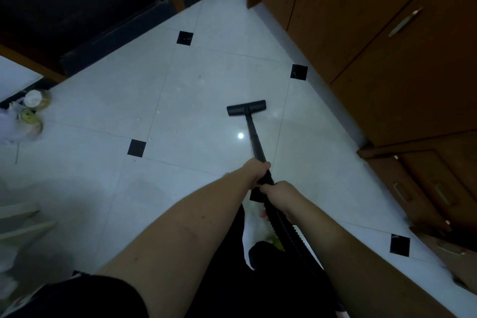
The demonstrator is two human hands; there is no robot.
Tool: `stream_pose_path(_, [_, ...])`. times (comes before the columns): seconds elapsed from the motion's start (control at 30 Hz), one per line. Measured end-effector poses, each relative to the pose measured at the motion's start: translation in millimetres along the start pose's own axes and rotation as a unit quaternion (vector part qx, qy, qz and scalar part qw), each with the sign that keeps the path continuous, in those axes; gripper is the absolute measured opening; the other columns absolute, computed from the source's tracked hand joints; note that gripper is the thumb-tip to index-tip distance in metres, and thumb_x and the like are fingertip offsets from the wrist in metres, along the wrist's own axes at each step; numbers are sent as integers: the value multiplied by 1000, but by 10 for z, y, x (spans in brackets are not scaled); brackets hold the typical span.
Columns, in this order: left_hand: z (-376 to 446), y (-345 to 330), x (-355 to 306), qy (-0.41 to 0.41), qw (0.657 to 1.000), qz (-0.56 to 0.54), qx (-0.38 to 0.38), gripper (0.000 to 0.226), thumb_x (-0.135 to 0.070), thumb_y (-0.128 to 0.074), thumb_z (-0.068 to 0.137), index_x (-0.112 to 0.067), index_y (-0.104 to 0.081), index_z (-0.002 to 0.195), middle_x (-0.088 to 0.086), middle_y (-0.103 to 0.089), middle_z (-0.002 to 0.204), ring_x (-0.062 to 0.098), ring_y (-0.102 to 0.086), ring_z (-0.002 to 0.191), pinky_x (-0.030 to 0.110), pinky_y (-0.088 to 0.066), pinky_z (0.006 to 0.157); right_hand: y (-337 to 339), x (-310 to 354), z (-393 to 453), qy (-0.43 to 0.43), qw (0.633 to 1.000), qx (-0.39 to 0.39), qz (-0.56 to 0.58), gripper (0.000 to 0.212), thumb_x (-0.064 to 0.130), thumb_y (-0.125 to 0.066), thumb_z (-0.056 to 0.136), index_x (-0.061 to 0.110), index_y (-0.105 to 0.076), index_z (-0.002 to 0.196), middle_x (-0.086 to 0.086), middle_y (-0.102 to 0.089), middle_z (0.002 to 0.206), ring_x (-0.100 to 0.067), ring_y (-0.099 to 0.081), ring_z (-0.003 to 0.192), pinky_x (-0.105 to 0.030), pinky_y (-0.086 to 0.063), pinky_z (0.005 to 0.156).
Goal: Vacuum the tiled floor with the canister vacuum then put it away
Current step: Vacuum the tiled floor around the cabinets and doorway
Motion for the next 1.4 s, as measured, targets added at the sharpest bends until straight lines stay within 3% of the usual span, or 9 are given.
stream_pose_path(0.07, [82, 163, -103, -4, 1000, 8, -3, 47, -26, -53, 95, 4, -47, 131, 20, -57, 124, 34, -59, 110, 34, -52, 77, -68, 148, 74, -1, 1000, -6, 1, 32, 18, -47, 97, -1, -52, 122, -24, -60, 85, -27, -63, 49, -28, -50, 45])
stream_pose_path(0.37, [521, 716, -513, -5, 1000, 17, 17, 48, -28, -56, 94, -6, -45, 135, 18, -59, 123, 33, -62, 107, 39, -56, 80, -273, 857, 300, -4, 1000, -25, 1, 31, 19, -46, 96, -5, -56, 114, -19, -61, 71, -28, -61, 53, -34, -54, 53])
stream_pose_path(0.57, [694, 1014, -813, 6, 999, 19, 26, 46, -25, -56, 95, -3, -45, 134, 20, -58, 124, 33, -61, 108, 38, -56, 76, -335, 1250, 530, -1, 999, -27, -22, 24, 21, -49, 93, -1, -56, 89, -20, -60, 78, -34, -64, 70, -50, -59, 72])
stream_pose_path(0.73, [701, 948, -860, 14, 999, 13, 34, 45, -21, -55, 95, -1, -45, 133, 20, -58, 124, 32, -61, 109, 39, -56, 82, -211, 1212, 613, 2, 997, -43, -66, 23, 22, -51, 91, 6, -53, 75, -15, -57, 79, -29, -59, 72, -40, -49, 66])
stream_pose_path(0.83, [657, 781, -816, 21, 999, 7, 34, 44, -20, -55, 94, -2, -45, 132, 19, -59, 123, 30, -63, 102, 39, -57, 77, -82, 1098, 493, -11, 999, -41, -25, 24, 20, -51, 95, 1, -53, 81, -18, -56, 71, -29, -59, 56, -32, -49, 51])
stream_pose_path(0.97, [518, 532, -814, 27, 999, -6, 41, 41, -19, -55, 95, -2, -45, 132, 18, -59, 122, 26, -60, 91, 30, -52, 55, 107, 982, 340, -3, 999, -39, -21, 24, 19, -53, 94, 0, -56, 80, -17, -58, 68, -30, -59, 55, -35, -51, 54])
stream_pose_path(1.13, [305, 220, -847, 29, 998, -4, 54, 43, -20, -58, 94, 1, -47, 131, 16, -61, 114, 26, -62, 90, 28, -56, 56, 341, 864, 80, -17, 1000, -16, -21, 25, 18, -50, 95, -4, -58, 86, -17, -59, 64, -32, -60, 58, -36, -51, 56])
stream_pose_path(1.23, [171, -12, -899, 32, 997, 2, 68, 45, -21, -58, 94, 2, -46, 132, 19, -61, 120, 26, -61, 91, 27, -55, 57, 536, 798, -70, -13, 1000, -9, -18, 28, 17, -48, 95, -8, -58, 99, -17, -59, 64, -30, -59, 53, -31, -50, 50])
stream_pose_path(1.4, [-2, -346, -971, 37, 997, 25, 66, 46, -21, -56, 95, 4, -46, 132, 19, -60, 118, 26, -60, 90, 24, -51, 43, 849, 623, -157, -19, 1000, 4, -9, 31, 19, -48, 97, -9, -53, 110, -17, -59, 60, -28, -58, 49, -29, -49, 47])
Point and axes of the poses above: each hand's wrist, its own z-axis towards the middle knuckle, its own y-axis out of the back of the hand, x = y × z, the point moved 9 cm from there along z, towards the middle knuckle
